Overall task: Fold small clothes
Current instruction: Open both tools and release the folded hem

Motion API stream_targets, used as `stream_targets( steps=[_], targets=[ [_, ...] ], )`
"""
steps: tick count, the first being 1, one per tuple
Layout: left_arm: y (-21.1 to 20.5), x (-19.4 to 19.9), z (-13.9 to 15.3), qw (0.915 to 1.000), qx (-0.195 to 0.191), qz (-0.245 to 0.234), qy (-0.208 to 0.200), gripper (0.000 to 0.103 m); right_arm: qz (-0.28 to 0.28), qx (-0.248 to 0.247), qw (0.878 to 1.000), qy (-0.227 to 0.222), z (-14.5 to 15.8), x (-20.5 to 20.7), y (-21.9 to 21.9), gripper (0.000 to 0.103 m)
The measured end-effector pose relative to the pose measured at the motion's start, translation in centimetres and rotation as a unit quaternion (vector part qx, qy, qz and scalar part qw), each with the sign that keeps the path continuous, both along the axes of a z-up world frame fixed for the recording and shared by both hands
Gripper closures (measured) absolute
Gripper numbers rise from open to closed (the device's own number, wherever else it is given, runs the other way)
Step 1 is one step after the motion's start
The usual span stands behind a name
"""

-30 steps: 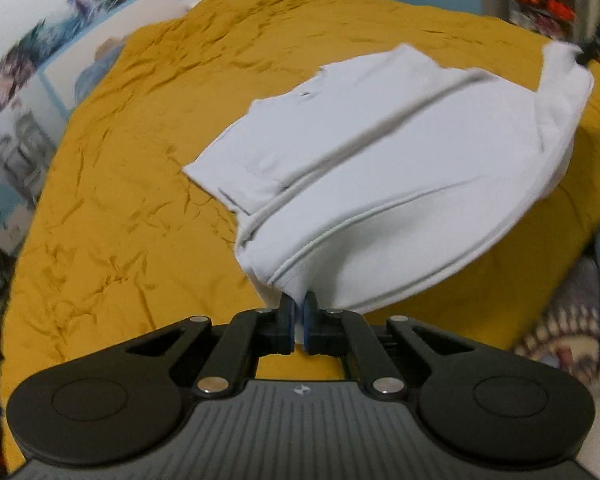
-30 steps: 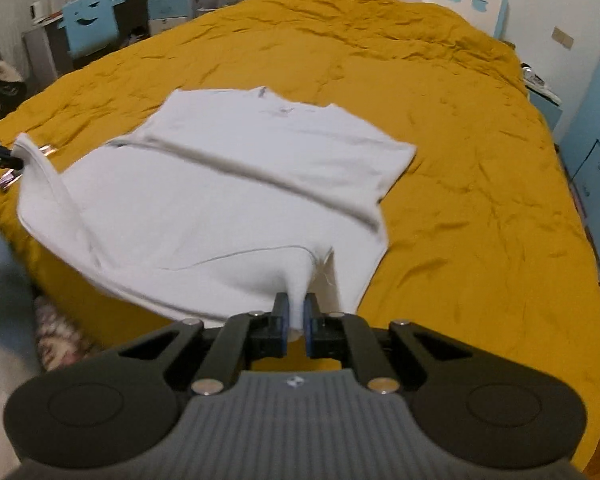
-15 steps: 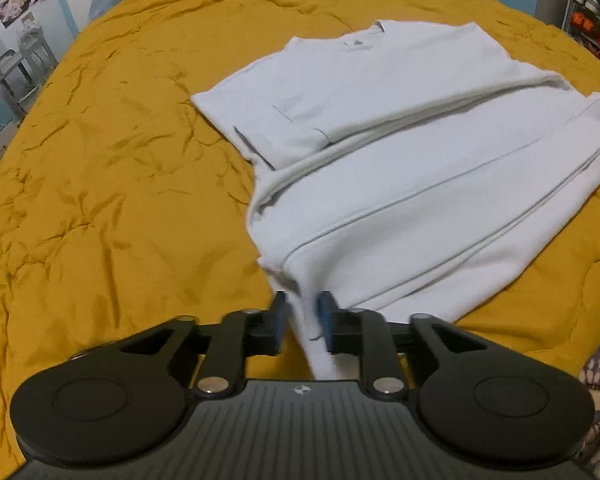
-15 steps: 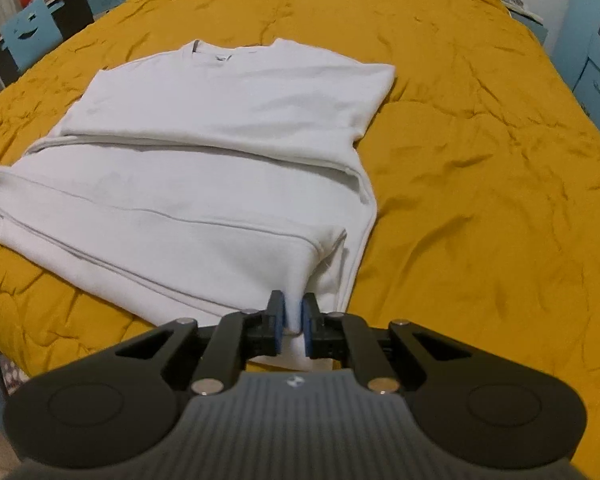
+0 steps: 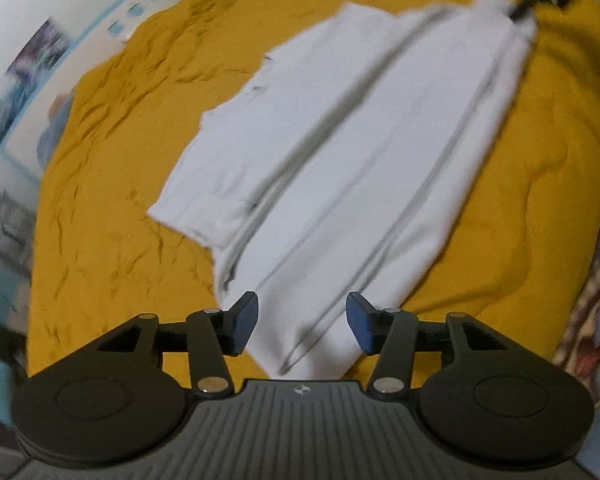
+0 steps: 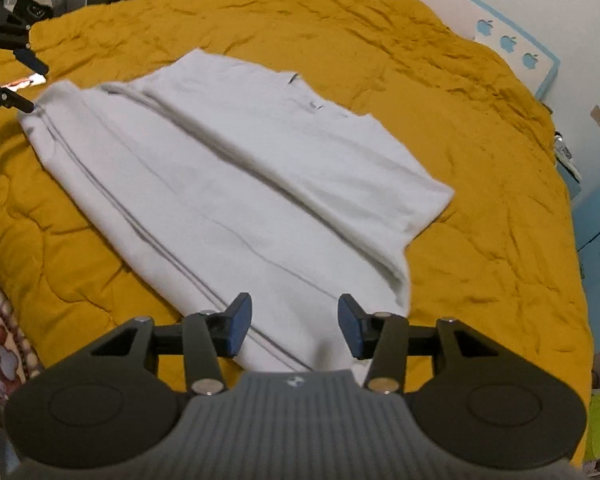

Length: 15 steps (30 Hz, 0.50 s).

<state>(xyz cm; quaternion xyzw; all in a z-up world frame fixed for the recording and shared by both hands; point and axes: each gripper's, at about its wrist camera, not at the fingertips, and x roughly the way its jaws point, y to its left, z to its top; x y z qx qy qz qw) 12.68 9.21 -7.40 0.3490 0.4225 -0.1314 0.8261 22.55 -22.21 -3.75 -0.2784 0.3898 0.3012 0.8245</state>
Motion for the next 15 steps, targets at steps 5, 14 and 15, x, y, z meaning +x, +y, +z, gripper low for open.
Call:
stream_targets(
  steps=[5, 14, 15],
  targets=[
    [-2.2, -0.3, -2.9, 0.9988, 0.037, -0.028, -0.019, 0.043, -0.006, 0.002, 1.000, 0.020, -1.6, 0.1, 0.2, 0.060],
    [-3.5, -0.2, -4.9, 0.9934, 0.089, -0.038, -0.061, 0.043, -0.001, -0.015, 1.000, 0.019, -2.7, -0.4, -0.3, 0.060],
    [-3.5, -0.4, -4.8, 0.9931, 0.092, -0.041, -0.061, 0.043, 0.009, -0.023, 1.000, 0.013, -2.7, -0.7, -0.2, 0.060]
  ],
)
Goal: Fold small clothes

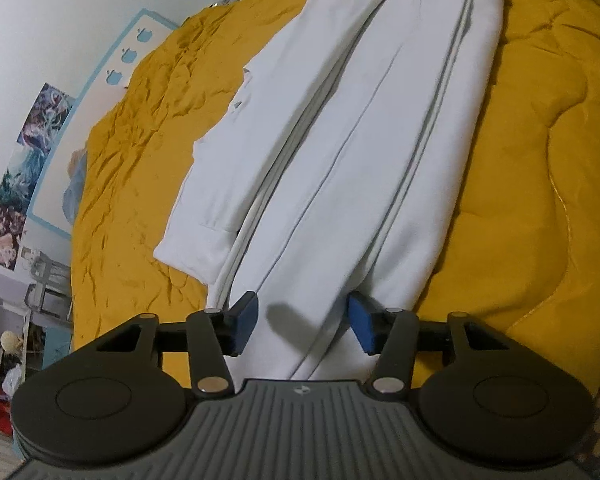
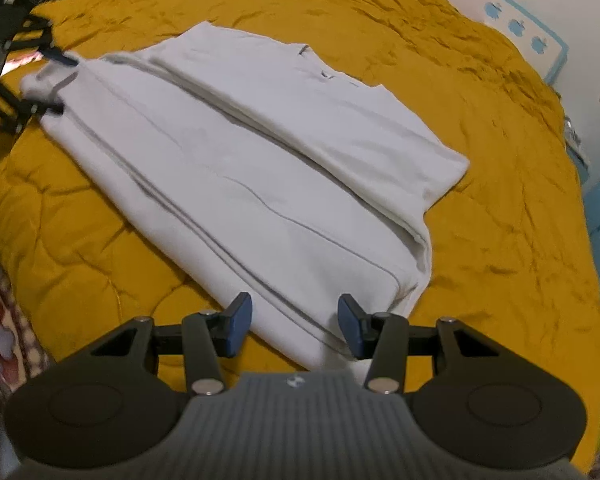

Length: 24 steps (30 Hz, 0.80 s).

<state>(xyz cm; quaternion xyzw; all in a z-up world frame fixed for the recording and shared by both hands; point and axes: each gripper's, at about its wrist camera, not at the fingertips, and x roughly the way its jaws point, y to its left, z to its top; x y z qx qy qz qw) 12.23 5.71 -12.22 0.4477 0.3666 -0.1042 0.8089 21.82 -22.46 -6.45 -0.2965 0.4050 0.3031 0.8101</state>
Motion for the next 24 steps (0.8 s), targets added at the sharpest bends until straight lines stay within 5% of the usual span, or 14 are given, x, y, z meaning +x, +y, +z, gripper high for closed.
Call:
stream_targets(
  steps=[9, 21, 24],
  targets=[
    [0.2, -1.3, -1.0, 0.9973, 0.063, -0.039, 0.002, 0.043, 0.099, -0.105, 0.987, -0.066, -1.3, -2.4, 0.3, 0.059],
    [-1.4, -0.9, -3.8, 0.9917, 0.110, -0.065, -0.007, 0.044, 0.124, -0.098, 0.983, -0.095, -1.4, -2.0, 2.5, 0.059],
    [-1.6, -1.0, -4.0, 0.9909, 0.115, -0.070, -0.006, 0.056, 0.124, -0.098, 0.983, -0.095, -1.7, -2.1, 2.6, 0.060]
  ],
)
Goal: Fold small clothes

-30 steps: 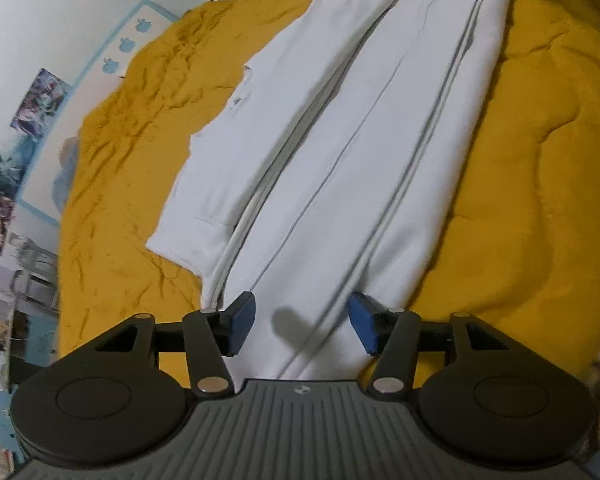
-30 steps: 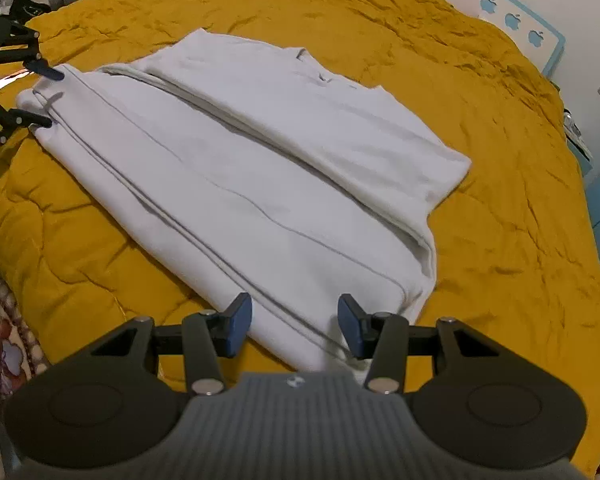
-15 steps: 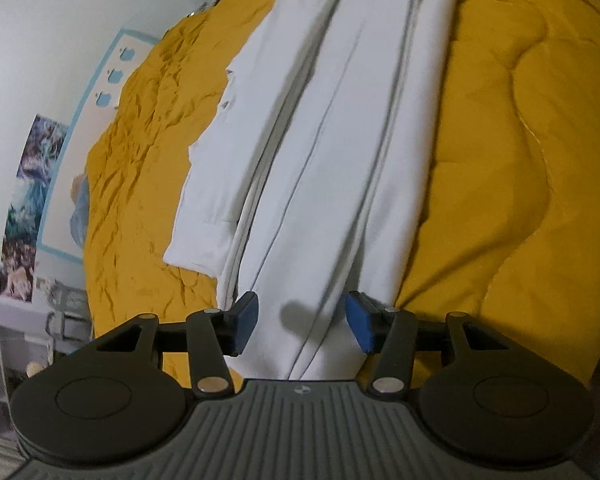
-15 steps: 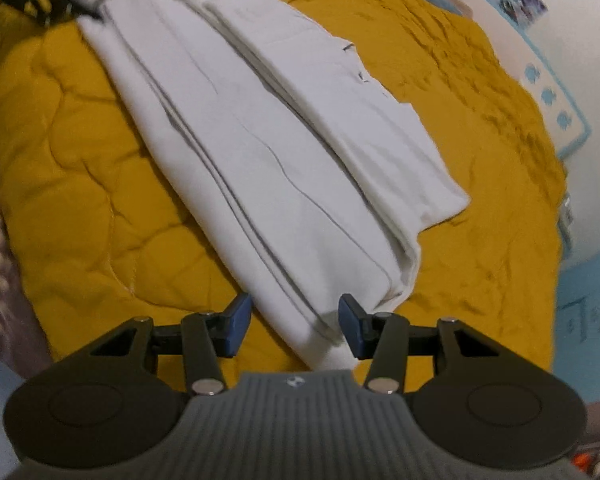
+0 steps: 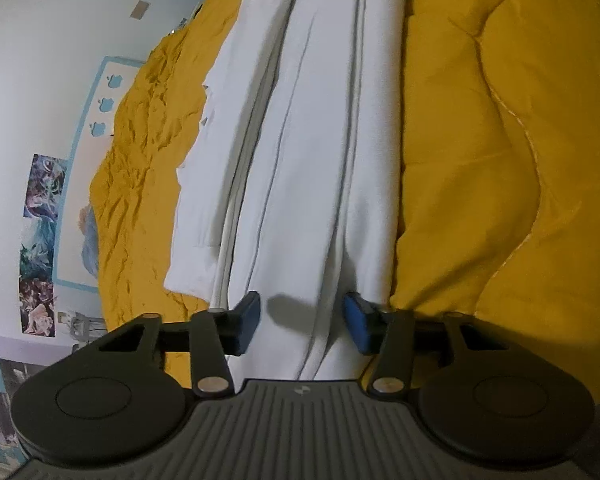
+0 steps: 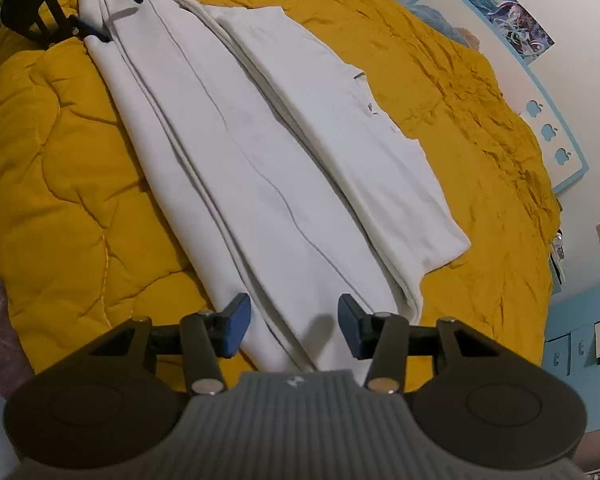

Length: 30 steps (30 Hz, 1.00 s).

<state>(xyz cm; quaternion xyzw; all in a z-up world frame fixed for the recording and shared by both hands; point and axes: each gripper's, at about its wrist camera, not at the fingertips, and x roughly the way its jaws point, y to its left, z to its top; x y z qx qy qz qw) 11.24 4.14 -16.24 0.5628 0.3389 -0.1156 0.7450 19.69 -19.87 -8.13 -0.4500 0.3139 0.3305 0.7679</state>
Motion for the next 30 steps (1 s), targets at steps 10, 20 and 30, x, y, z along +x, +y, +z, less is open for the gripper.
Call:
stream_targets(
  steps=[10, 20, 30],
  targets=[
    [1.5, 1.7, 6.7, 0.9854, -0.137, 0.095, -0.032, 0.097, 0.031, -0.006, 0.999, -0.020, -0.5, -0.8, 1.5, 0.060],
    [1.6, 2.7, 8.0, 0.9780, -0.168, 0.120, -0.033, 0.098, 0.017, -0.061, 0.995, -0.074, -1.7, -0.6, 0.6, 0.096],
    [2.6, 2.0, 3.2, 0.9871, -0.101, 0.123, -0.021, 0.083, -0.012, -0.064, 0.995, -0.073, -2.5, -0.5, -2.4, 0.095]
  ],
)
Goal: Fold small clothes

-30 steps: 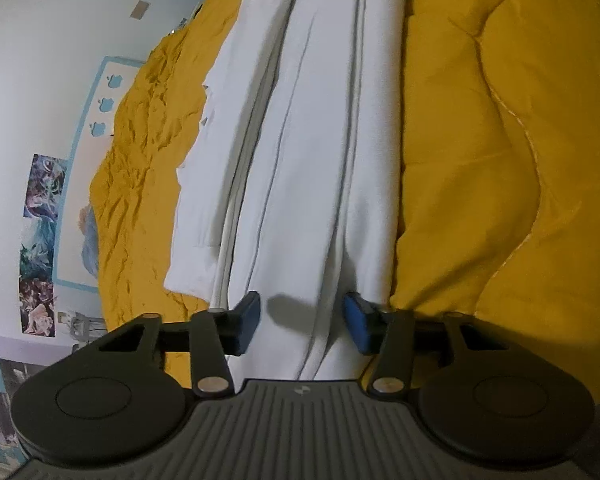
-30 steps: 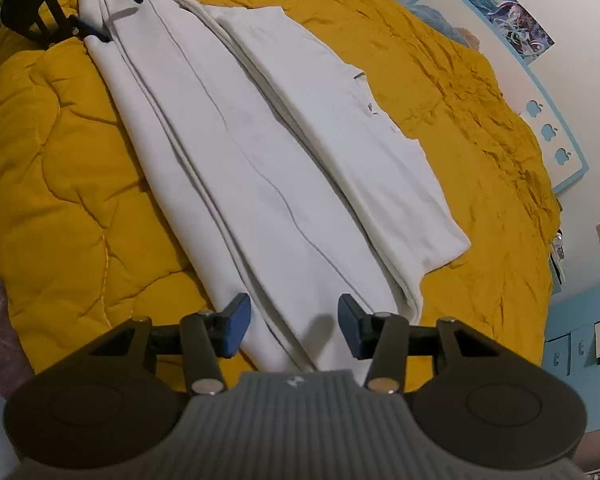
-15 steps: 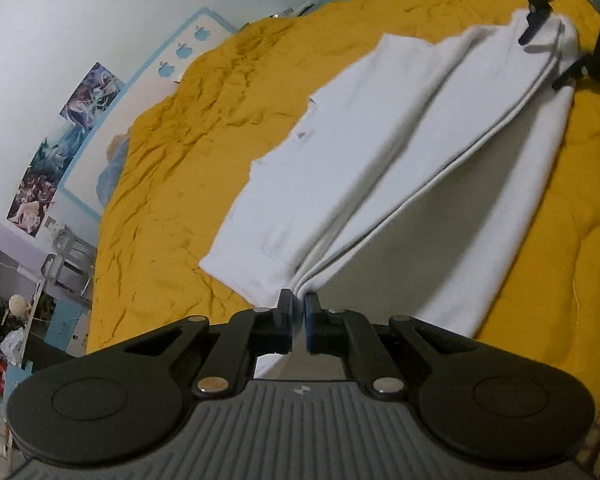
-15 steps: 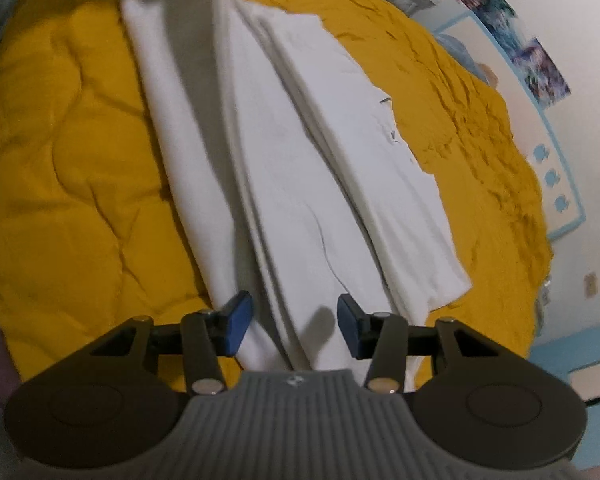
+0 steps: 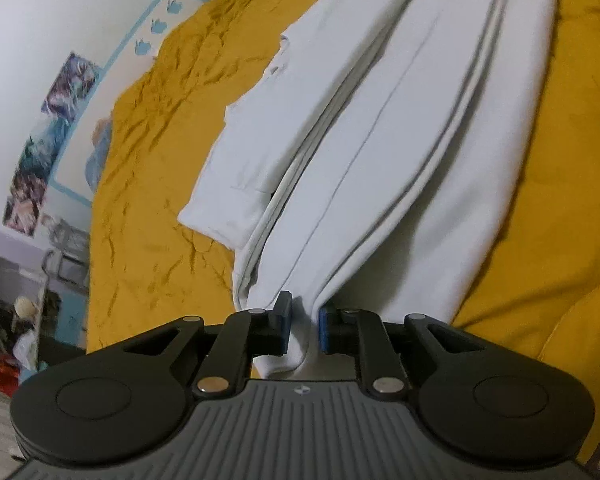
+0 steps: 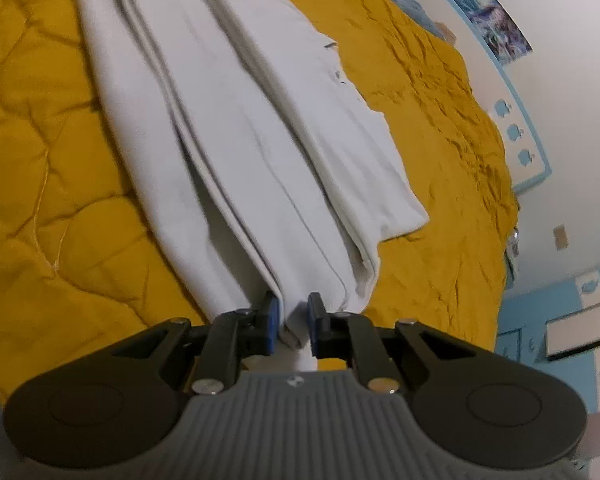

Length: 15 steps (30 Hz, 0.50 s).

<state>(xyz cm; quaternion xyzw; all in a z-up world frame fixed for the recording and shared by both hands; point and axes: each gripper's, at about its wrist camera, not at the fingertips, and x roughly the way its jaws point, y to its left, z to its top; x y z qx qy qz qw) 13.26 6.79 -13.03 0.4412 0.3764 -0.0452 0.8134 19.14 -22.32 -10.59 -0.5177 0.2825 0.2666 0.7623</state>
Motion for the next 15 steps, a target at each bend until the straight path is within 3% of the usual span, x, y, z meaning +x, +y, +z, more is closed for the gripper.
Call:
stream_targets(
  steps=[3, 7, 10, 15],
  targets=[
    [-0.4, -0.6, -0.1, 0.9998, 0.011, -0.013, -0.014, 0.083, 0.020, -0.013, 1.000, -0.019, -0.8, -0.9, 0.2, 0.095],
    [0.0, -0.9, 1.0, 0.9996, -0.020, -0.011, -0.018, 0.098, 0.028, -0.017, 0.999, -0.025, -0.8, -1.0, 0.2, 0.103],
    [0.8, -0.7, 2.8, 0.9981, -0.055, -0.001, -0.026, 0.099, 0.022, -0.005, 0.999, -0.032, 0.5, -1.7, 0.1, 0.103],
    [1.3, 0.7, 6.2, 0.9955, -0.079, 0.011, -0.051, 0.099, 0.000, 0.025, 0.998, -0.061, 4.4, -0.6, 0.2, 0.103]
  ],
)
